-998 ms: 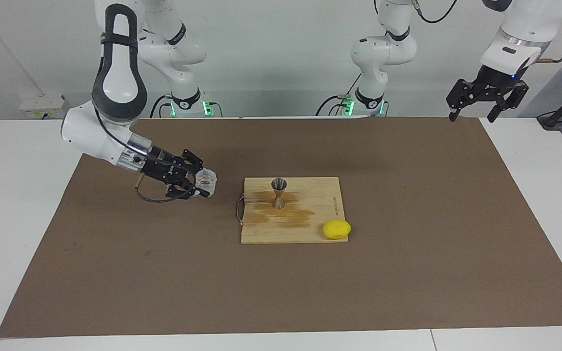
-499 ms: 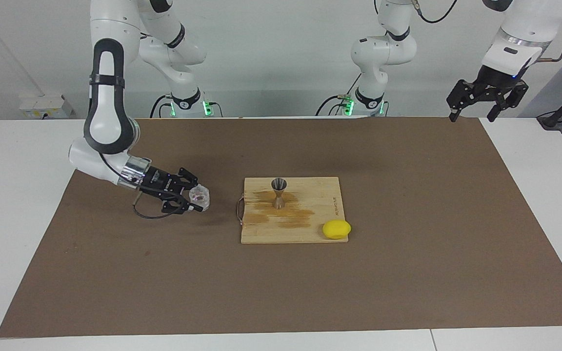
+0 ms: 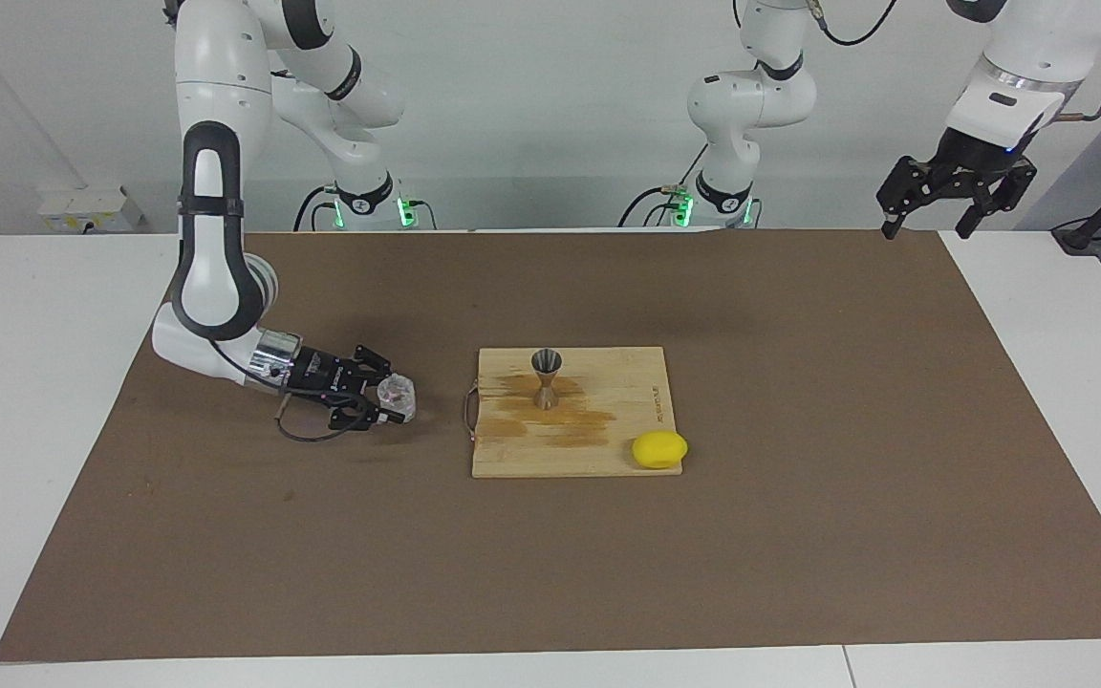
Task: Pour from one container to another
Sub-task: 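Carry the glass cup back off the board with the right gripper, then lower the glass cup onto the table and open the right gripper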
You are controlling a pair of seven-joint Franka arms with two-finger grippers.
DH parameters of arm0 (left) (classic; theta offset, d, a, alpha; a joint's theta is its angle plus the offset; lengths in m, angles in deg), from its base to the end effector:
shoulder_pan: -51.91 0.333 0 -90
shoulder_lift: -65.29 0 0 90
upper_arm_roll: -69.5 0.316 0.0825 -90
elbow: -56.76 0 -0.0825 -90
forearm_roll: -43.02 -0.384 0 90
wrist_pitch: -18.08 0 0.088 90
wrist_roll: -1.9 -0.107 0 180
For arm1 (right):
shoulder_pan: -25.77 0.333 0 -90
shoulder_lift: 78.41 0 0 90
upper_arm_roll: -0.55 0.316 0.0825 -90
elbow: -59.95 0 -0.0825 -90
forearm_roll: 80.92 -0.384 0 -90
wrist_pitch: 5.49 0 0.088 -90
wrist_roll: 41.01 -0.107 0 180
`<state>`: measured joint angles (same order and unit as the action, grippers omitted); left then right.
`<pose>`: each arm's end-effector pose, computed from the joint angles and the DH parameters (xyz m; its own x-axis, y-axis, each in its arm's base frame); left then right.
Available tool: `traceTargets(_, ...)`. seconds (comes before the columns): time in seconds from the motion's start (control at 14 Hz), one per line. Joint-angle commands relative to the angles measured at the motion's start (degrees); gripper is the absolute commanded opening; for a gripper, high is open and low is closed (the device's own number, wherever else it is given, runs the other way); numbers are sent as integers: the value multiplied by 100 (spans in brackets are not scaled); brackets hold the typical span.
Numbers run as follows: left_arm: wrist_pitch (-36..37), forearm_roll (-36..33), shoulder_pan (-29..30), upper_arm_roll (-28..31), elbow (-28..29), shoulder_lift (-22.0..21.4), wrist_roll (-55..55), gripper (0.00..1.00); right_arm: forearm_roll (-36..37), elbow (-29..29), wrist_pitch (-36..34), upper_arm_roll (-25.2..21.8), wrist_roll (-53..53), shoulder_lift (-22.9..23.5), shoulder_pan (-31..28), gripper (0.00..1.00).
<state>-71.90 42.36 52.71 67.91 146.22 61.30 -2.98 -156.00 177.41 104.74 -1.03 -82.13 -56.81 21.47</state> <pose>0.5327 -0.0067 0.6668 0.9921 -0.0988 0.0772 -0.0976 -0.9950 -0.0201 0.5756 0.0090 0.2577 -0.0095 -0.4314 -0.9021 -0.9909 0.1255 -0.0496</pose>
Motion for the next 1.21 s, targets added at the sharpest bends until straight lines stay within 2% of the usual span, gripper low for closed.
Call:
traceTargets(0.0,15,40,-36,36,125,-137,66,100,-104,-22,-143,71,307,160,-202,0)
traceTargets(0.64,15,40,-28,45,125,-146,66,100,-95,75,-160,71,491,231,-220,0)
traceTargets(1.14,24,40,-28,54,98,-145,66,100,124,92,-485,71,500,231,-659,0)
